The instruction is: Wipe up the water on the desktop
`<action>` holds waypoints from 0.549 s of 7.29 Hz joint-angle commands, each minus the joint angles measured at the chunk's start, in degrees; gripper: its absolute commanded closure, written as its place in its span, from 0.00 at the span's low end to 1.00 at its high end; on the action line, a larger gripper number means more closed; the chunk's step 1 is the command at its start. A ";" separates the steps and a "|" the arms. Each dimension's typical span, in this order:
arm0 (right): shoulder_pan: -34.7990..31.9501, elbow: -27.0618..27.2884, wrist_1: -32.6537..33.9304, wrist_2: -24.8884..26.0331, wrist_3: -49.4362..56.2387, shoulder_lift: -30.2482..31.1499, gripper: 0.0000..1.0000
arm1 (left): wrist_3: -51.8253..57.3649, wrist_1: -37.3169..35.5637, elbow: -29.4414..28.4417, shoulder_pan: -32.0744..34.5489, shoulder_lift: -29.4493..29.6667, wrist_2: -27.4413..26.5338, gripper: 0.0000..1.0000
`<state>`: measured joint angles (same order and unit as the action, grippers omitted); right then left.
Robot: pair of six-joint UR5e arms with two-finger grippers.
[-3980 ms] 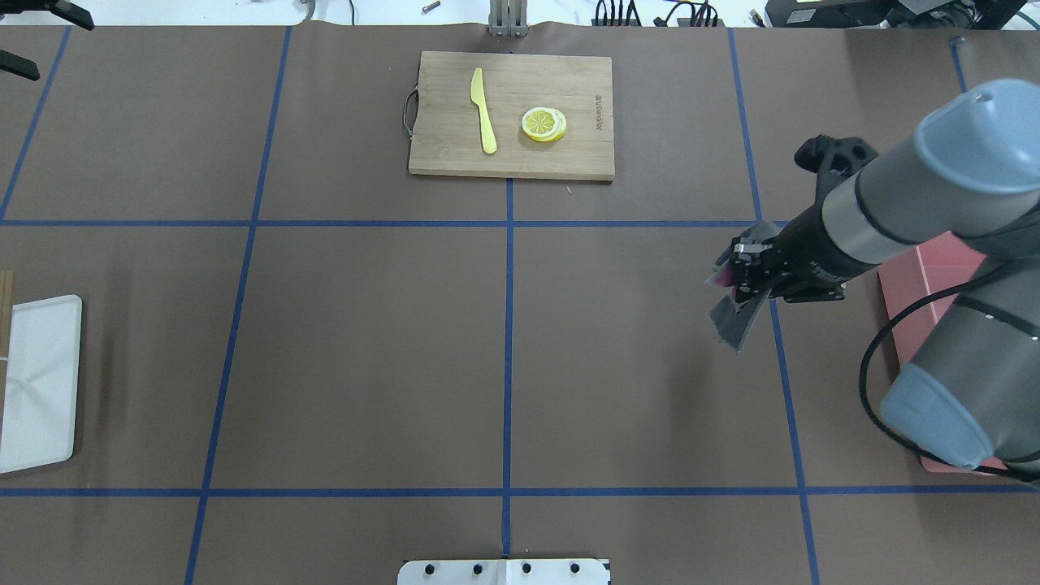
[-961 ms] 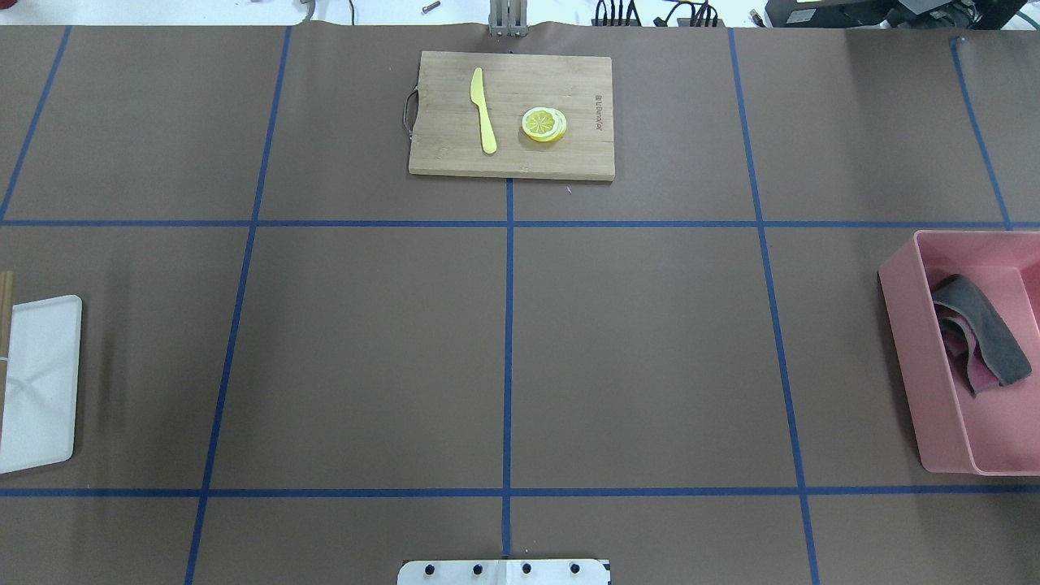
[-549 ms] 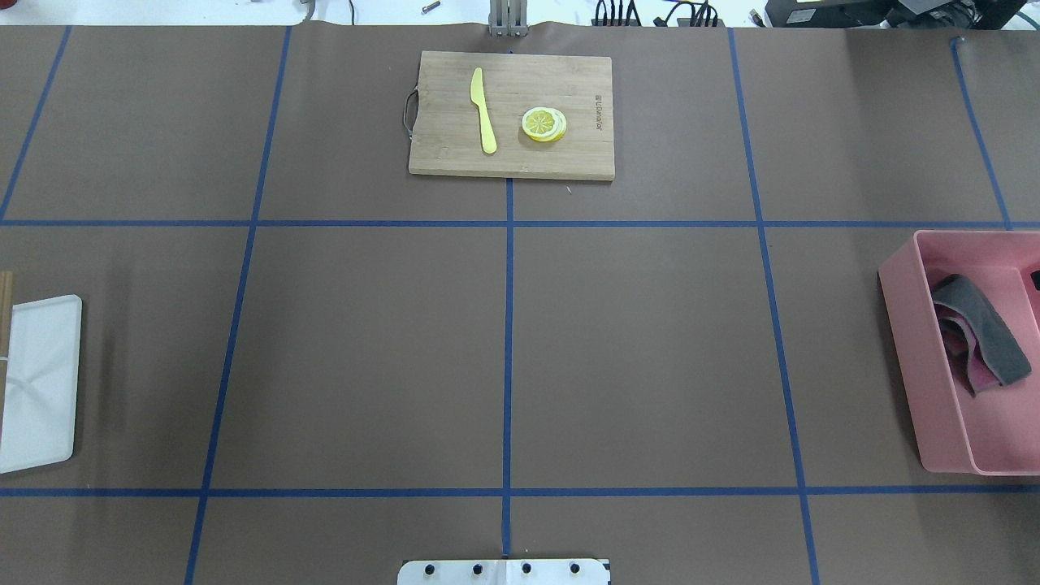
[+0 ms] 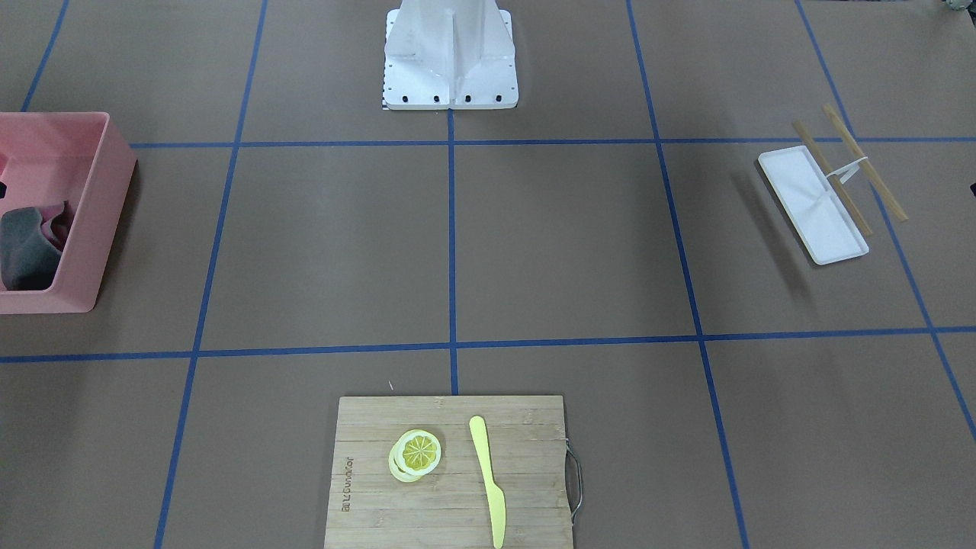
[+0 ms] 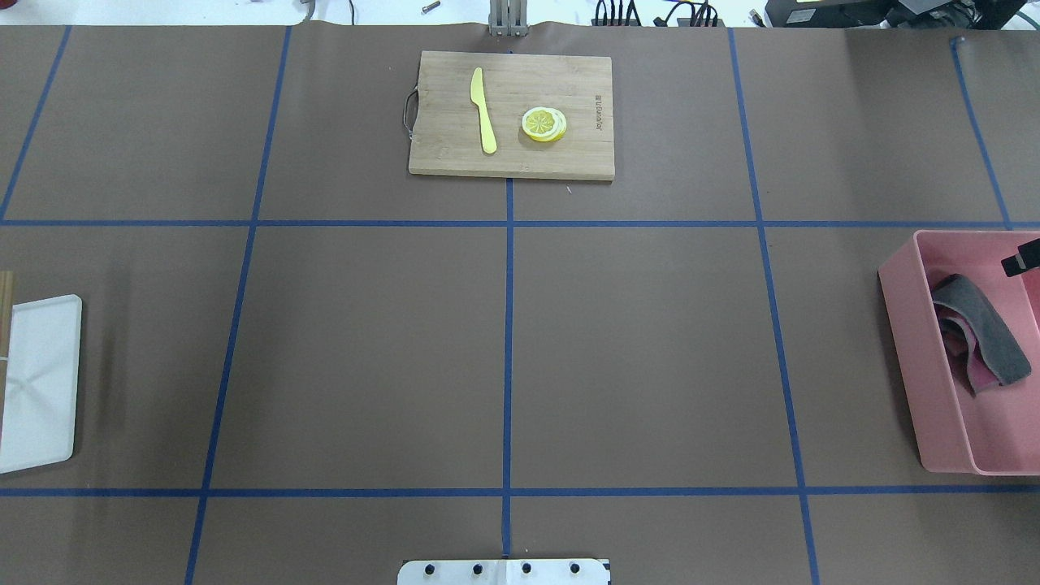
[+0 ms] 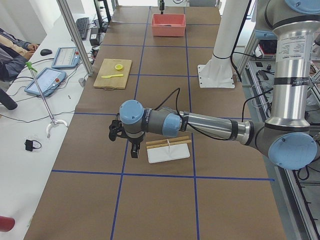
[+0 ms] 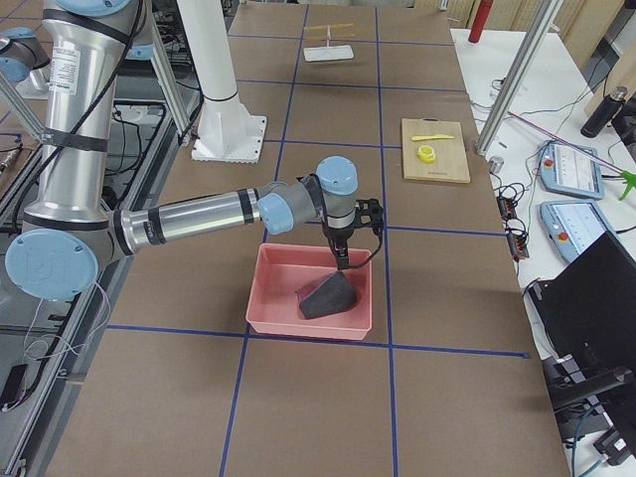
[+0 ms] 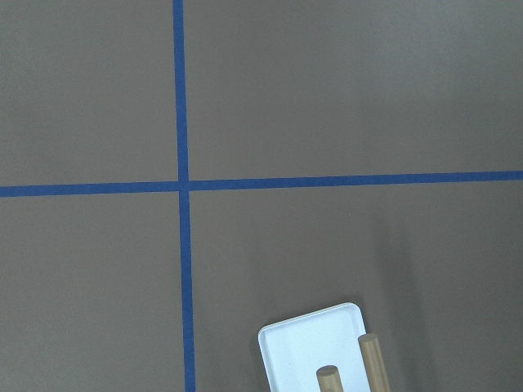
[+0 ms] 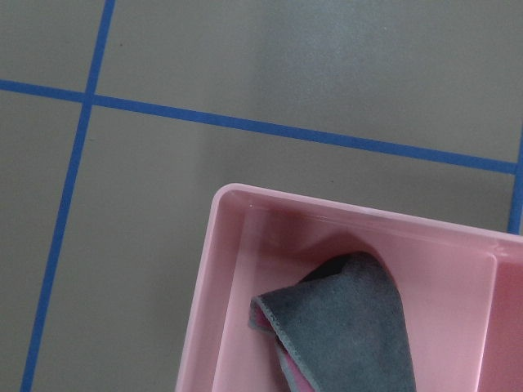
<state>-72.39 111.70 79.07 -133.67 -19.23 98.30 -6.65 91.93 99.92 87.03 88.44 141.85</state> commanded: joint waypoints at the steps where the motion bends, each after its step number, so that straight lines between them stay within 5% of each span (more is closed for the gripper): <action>1: 1.36 -3.05 -0.06 -0.10 -0.10 -3.10 0.00 | -0.12 5.76 0.10 -0.72 -2.72 0.01 0.02; 4: 2.07 -4.47 -0.15 -0.19 -0.10 -3.20 0.00 | -7.73 15.00 0.89 -3.26 -6.68 0.09 0.02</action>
<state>-70.62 107.84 78.98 -133.79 -19.33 95.17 -11.05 102.57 100.51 85.15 83.65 141.93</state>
